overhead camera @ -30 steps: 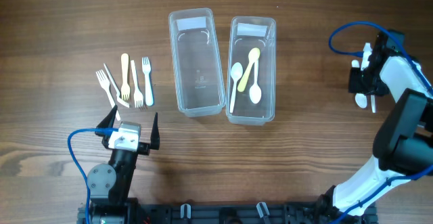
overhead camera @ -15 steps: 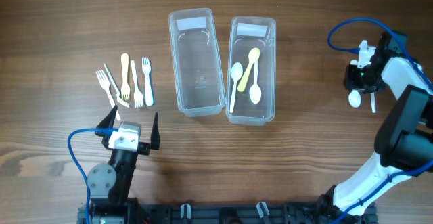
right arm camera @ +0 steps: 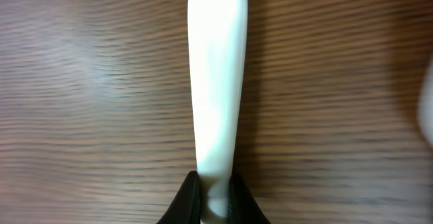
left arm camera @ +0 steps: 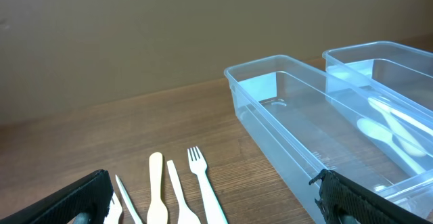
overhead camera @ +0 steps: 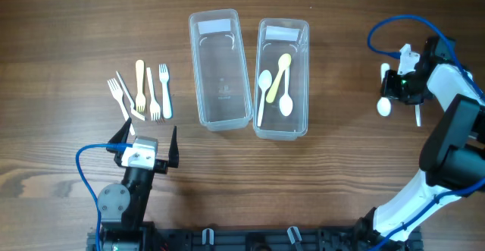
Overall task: Pack container
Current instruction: 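Grasp the white knife with the right gripper, then place the white knife into the right container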
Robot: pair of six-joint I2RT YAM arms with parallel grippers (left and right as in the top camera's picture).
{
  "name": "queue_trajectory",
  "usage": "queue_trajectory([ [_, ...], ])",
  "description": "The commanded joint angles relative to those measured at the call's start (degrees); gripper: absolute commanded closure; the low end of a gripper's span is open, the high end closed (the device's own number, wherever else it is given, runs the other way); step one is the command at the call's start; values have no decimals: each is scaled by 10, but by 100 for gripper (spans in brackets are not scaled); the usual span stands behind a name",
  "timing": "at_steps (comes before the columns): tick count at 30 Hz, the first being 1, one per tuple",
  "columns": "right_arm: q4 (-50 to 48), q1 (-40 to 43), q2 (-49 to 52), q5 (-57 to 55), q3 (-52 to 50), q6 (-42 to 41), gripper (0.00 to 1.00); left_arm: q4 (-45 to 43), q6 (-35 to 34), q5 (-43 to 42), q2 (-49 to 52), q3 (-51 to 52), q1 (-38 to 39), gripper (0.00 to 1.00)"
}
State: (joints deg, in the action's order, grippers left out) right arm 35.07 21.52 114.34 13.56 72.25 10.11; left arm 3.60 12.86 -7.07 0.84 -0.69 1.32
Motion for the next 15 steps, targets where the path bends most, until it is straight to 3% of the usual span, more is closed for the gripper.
queue_trajectory([
  [1,13,-3,8,99,14,-31,96,1,9,3,-3,3,-4,0],
  [9,7,-9,-102,282,18,-49,96,1,9,3,-3,3,-4,0],
  [15,8,-93,-203,330,18,-80,96,1,9,3,-3,3,-4,0],
])
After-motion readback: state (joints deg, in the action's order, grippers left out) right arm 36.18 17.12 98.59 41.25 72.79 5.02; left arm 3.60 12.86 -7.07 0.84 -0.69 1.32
